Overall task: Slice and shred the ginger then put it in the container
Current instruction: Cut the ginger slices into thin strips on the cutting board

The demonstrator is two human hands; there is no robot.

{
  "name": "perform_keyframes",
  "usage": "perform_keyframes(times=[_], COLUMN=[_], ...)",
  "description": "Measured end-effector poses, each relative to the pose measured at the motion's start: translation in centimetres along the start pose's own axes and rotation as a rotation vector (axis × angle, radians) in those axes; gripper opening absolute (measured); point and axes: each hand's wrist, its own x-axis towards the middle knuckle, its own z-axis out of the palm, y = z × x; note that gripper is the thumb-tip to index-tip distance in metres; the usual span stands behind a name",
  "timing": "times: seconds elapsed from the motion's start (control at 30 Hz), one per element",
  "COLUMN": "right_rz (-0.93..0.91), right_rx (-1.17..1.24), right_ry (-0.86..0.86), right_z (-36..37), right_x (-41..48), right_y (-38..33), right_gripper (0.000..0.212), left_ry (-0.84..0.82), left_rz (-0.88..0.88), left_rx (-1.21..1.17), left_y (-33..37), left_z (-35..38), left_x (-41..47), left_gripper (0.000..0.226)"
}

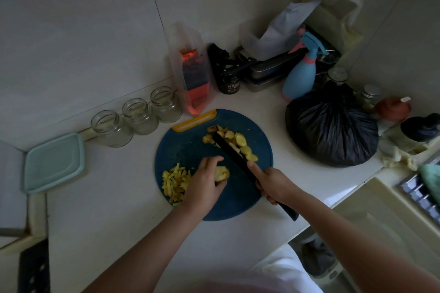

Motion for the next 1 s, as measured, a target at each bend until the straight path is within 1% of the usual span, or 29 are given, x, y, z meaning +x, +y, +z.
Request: perform_keyframes(times=[0.13,0.27,0.47,0.63,0.7,0.8,0.9,1.0], right_rz=[-0.038,-0.046,-0.115,-0.150,-0.178,-0.205,-0.204,-0.193], right_rx=[-0.013,0.000,-0.158,-0.244,-0.295,-0.310,-0.309,-0.293], right_ry=[0.042,0.065,0.064,0.070,0.101,0.142,0.141,0.134], right_z=[0.8,1.9,2.9,3.0,3.1,3.4,3.4,3.3], right_x=[-0.6,-0.9,-1.2,-1.3,-1.5,-2.1,-2.5,-2.8], right_y=[0.5,1.0,0.7,0.4,0.5,0.9,1.1,1.3], right_gripper=[0.064,0.064,0.063,0.063,0.064,0.065,0.066,0.064], left_ry=[0.034,0.079,0.133,0.183,0.193,0.203,0.202,0.193], left_rz=[0.021,0.021,0.022,0.020,0.032,0.034,0.008,0.031], left_rx=[-0.005,-0.002,-0.024,-0.059,-0.064,-0.059,-0.037,-0.032], left_y=[-0.3,-0.8,-0.9,-0.7,-0.7,-0.9,-0.6,-0.7], left_z=[0.1,0.6,1.1,2.0,2.1,2.1,2.1,2.1], left_x=[-0.5,-0.9,-1.0,-1.4,-1.6,-1.6,-1.6,-1.5], left_gripper=[0.042,0.036,0.031,0.014,0.013,0.011,0.013,0.014])
